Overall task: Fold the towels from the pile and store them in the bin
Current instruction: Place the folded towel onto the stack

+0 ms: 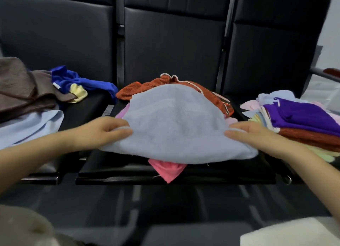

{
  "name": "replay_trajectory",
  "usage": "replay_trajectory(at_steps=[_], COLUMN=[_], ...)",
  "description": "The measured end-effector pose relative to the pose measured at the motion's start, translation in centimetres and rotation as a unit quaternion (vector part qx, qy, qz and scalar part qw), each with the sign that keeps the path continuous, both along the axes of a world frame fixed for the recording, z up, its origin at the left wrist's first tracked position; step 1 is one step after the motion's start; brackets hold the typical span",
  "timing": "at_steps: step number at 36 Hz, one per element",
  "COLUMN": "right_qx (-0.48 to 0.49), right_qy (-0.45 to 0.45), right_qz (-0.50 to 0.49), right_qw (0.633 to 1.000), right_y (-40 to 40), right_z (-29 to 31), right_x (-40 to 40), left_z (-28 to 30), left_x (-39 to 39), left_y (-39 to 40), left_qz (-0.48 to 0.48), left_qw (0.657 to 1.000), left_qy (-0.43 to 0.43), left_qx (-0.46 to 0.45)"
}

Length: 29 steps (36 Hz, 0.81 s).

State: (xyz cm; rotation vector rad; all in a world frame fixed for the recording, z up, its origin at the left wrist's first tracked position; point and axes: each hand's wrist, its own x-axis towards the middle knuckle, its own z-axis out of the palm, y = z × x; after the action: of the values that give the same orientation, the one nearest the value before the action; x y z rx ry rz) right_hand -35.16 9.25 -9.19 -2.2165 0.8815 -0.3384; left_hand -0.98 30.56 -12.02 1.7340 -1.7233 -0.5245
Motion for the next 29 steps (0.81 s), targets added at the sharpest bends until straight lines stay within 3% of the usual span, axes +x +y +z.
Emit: replay_trajectory(at_steps=[3, 9, 19, 26, 29], right_qx=[0.01, -0.003, 0.025, 0.015, -0.003], right_qy=[-0.059, -0.12, -0.259, -0.277, -0.243], right_qz=[-0.013, -0.099, -0.25, -0.272, -0.285], right_qw=[0.998, 0.988, 0.933, 0.922, 0.927], right_y=[-1.2, -4.3, -7.9, -10.4, -12.2], right_z=[1.3, 0.7, 0.3, 0.6, -0.6], right_x=[0.4, 3.0, 9.2, 12.8, 13.8], left_z=[1.4, 2.6, 2.0, 1.4, 1.3], left_x=[1.1, 3.0, 5.7, 7.0, 7.6], left_y=[-1.6, -5.8, -12.5, -15.7, -16.9], left_qz=[0.071, 0.17, 0.272, 0.333, 0.351], left_qw=[0.997, 0.983, 0.954, 0.936, 0.929], left_qy=[0.02, -0.04, -0.064, -0.025, 0.056], left_qx=[-0.016, -0.057, -0.111, -0.108, -0.099])
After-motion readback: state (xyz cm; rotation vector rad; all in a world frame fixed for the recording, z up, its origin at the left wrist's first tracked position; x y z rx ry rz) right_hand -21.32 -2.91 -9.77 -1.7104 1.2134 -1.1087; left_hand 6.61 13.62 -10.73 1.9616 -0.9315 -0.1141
